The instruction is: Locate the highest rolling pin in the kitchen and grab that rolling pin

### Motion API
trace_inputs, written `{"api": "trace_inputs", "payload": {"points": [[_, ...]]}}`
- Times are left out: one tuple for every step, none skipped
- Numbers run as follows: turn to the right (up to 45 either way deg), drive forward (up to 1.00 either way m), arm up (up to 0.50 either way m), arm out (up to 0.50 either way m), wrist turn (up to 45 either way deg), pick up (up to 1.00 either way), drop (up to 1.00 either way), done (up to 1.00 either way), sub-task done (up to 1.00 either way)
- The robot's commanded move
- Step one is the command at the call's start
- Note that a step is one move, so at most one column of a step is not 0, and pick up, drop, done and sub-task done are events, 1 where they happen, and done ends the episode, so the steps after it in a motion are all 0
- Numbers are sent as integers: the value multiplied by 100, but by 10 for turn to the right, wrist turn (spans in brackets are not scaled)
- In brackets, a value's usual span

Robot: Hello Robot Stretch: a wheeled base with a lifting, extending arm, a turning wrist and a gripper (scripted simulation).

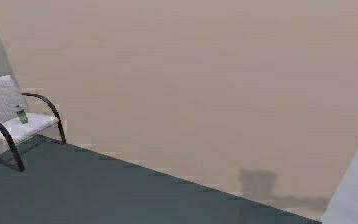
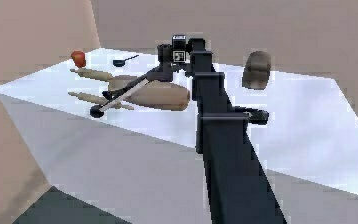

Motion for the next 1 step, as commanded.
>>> {"api": "trace_inputs", "payload": {"points": [[0, 0, 0, 0, 450, 0, 0, 0, 0]]}}
